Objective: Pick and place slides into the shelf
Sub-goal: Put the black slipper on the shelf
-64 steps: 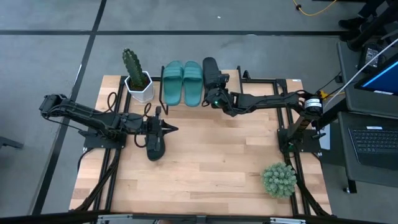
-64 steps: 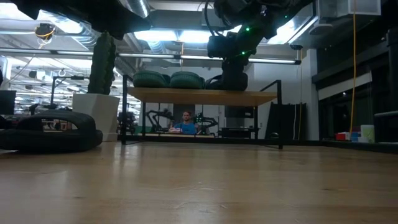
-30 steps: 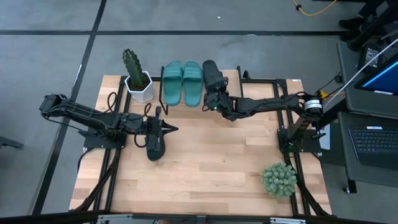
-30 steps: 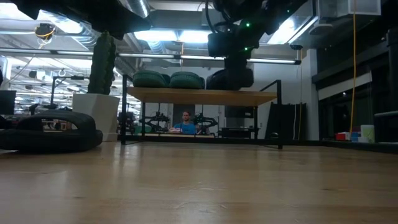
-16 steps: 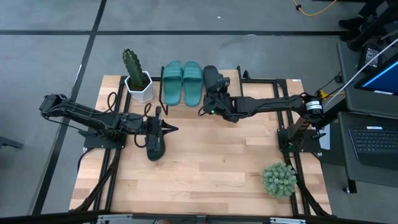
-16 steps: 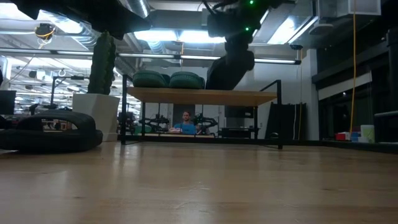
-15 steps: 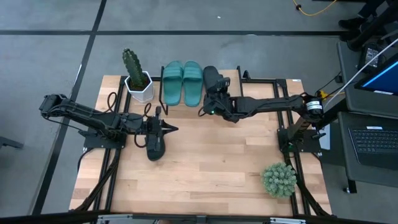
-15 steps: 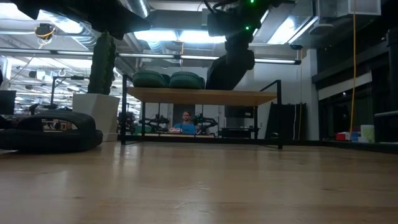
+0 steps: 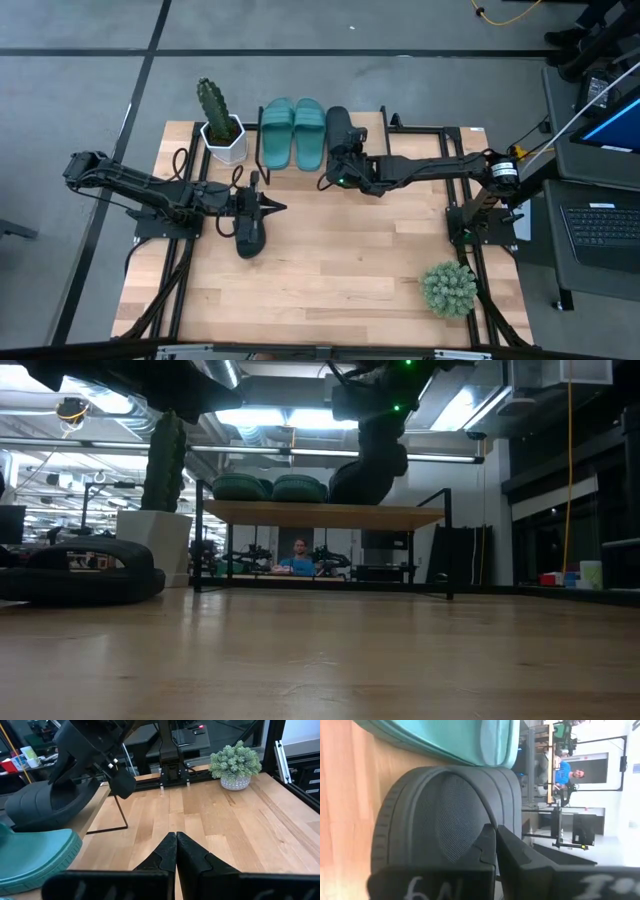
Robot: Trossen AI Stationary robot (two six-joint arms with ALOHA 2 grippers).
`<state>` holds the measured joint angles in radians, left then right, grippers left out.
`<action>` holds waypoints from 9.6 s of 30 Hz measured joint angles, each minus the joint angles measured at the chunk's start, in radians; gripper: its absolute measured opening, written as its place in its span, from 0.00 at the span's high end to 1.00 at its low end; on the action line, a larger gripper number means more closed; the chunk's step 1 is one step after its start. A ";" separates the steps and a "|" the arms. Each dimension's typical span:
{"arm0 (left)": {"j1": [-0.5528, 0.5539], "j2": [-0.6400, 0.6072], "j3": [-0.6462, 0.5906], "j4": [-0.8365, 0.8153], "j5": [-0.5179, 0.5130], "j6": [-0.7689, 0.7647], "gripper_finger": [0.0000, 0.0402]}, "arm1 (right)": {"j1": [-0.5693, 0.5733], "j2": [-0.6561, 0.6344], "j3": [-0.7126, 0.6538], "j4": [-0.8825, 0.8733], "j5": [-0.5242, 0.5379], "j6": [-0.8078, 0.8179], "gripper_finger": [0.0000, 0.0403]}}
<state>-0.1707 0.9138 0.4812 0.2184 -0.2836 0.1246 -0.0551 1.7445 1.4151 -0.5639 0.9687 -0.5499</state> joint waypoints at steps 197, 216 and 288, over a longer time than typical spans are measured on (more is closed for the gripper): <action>-0.043 -0.234 -0.053 -0.169 -0.063 0.035 0.99 | -0.050 -0.278 0.080 -0.286 -0.653 0.396 1.00; -0.047 -0.299 -0.067 -0.301 -0.072 -0.021 0.99 | 0.233 -0.398 -0.709 0.891 -0.577 0.496 1.00; 0.122 -0.029 0.074 -0.997 0.245 -0.637 0.59 | 0.266 -0.175 -0.728 1.181 -0.633 0.564 0.99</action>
<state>-0.0488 0.8845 0.5552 -0.7781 -0.0382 -0.5128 0.2108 1.5700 0.6872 0.6172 0.3355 0.0141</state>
